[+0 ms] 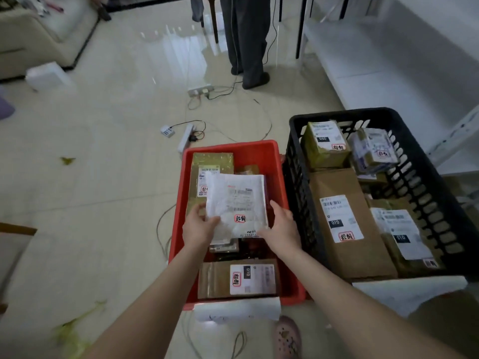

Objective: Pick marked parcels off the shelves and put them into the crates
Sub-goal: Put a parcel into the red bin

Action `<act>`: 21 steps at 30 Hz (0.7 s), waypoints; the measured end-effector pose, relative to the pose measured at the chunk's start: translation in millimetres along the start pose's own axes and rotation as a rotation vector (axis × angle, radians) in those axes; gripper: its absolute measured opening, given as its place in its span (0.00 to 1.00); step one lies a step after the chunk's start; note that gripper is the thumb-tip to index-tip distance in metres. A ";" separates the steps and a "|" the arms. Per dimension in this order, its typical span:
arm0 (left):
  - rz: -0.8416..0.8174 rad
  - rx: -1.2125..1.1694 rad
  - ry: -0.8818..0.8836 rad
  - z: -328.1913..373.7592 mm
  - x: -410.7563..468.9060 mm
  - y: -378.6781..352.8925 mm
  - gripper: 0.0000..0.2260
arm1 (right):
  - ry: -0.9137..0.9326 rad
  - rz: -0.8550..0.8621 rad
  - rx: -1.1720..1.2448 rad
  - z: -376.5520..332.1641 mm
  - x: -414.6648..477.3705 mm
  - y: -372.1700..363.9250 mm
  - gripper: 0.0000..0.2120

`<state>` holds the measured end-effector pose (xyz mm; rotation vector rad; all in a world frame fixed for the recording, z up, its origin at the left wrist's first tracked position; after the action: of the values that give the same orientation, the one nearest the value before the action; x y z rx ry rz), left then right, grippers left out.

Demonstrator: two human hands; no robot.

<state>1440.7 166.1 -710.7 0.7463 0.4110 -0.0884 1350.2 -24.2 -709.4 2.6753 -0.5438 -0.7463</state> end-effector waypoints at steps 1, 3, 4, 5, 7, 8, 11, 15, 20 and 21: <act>0.015 -0.016 0.018 6.0 14.5 -3.3 0.20 | -0.004 0.022 -0.006 -2.0 12.1 0.3 0.31; 0.044 -0.035 0.035 16.6 37.9 -10.2 0.21 | -0.066 0.085 0.031 2.7 35.6 -2.4 0.30; 0.057 -0.025 0.035 19.6 48.6 -14.1 0.21 | -0.140 0.108 0.113 8.7 46.6 -6.2 0.30; 0.057 -0.006 0.038 24.4 57.1 -17.6 0.21 | -0.245 0.120 0.258 15.9 56.5 -13.3 0.28; 0.029 -0.004 0.049 29.4 74.0 -28.0 0.20 | -0.514 0.077 0.644 27.2 69.2 -37.6 0.21; 0.014 -0.004 0.048 31.2 82.7 -34.5 0.19 | -0.601 0.039 0.783 29.0 75.9 -50.1 0.17; 0.004 0.053 0.009 38.5 107.1 -50.2 0.18 | -0.599 0.180 0.845 32.1 102.8 -63.1 0.15; -0.032 0.039 0.020 47.6 132.9 -68.5 0.18 | -0.206 0.300 0.025 16.7 124.5 -40.3 0.34; -0.140 0.384 -0.200 74.2 153.0 -99.0 0.19 | 0.030 -0.004 -0.464 16.3 148.9 -61.0 0.40; -0.157 0.522 -0.283 77.9 153.2 -104.9 0.19 | 0.004 -0.053 -0.489 20.4 154.3 -65.2 0.41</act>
<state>1583.7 46.5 -787.0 1.1964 0.1722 -0.4565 1479.1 -37.9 -817.4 2.2414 -0.2468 -0.7719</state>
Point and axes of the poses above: each hand's wrist, its own x-axis towards the middle knuckle, its own y-axis out of the back of the hand, z = x × y, the point moved 6 cm from there along x, towards the middle knuckle, and after that the axes turned 11 degrees about x, right-handed, at the moved point
